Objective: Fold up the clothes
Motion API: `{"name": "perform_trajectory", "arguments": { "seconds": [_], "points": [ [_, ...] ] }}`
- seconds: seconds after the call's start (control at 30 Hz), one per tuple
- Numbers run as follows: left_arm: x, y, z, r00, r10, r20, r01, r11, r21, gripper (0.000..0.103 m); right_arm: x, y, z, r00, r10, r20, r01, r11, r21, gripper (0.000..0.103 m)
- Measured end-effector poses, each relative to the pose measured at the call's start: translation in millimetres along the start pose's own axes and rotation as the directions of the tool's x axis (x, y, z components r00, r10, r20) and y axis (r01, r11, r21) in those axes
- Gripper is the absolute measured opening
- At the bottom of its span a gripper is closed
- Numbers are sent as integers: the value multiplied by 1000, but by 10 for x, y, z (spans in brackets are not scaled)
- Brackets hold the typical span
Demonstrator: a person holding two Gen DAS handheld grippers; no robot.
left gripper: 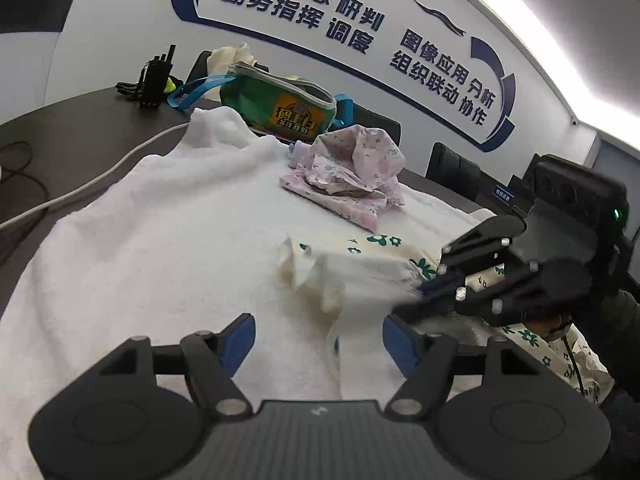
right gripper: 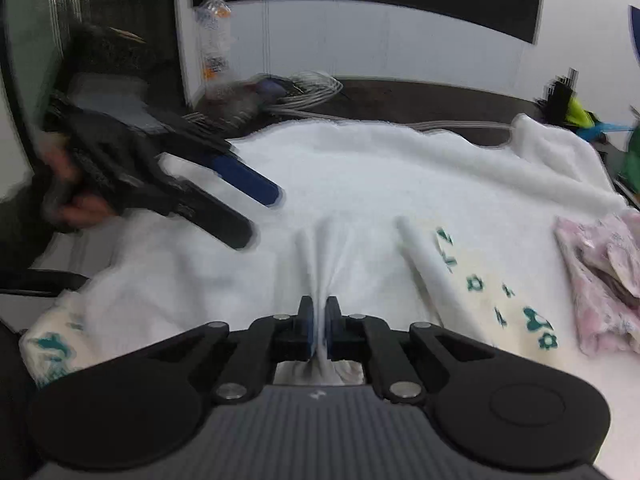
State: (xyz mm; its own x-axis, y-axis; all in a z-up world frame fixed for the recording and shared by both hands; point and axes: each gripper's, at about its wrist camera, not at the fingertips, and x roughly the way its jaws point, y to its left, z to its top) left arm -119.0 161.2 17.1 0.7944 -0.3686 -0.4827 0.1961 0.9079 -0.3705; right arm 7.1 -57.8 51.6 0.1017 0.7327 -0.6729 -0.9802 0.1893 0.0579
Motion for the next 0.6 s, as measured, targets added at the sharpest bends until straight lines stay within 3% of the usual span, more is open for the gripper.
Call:
{"name": "perform_trajectory", "arguments": {
  "seconds": [0.07,0.17,0.2,0.27,0.37,0.47,0.53,0.6],
  "points": [
    [-3,14,-7,1000,-5,5,5,1000,-5,69,-68,-98,21,999,-22,26,20,998,60,7],
    [-3,14,-19,1000,-14,9,15,1000,-4,69,-62,-174,3,996,-89,11,87,991,99,35],
    [-1,15,-24,1000,-17,8,17,1000,-4,69,-30,-165,-11,994,-112,1,112,989,96,37],
    [1,21,-34,1000,-22,7,22,1000,-4,69,77,-141,-59,991,-124,-44,128,989,77,11],
    [3,56,-48,1000,-22,8,22,1000,-14,69,67,-107,-42,995,-92,-42,94,993,65,9],
    [-4,97,-57,999,-31,12,32,999,-31,69,-128,-118,10,997,-82,7,82,994,73,13],
    [-31,115,-64,999,-41,18,42,999,-34,69,-278,-98,43,996,-80,39,78,995,61,28],
    [-65,130,-72,998,-52,25,53,998,-33,69,-394,-10,61,997,-44,62,42,999,33,36]
  ]
}}
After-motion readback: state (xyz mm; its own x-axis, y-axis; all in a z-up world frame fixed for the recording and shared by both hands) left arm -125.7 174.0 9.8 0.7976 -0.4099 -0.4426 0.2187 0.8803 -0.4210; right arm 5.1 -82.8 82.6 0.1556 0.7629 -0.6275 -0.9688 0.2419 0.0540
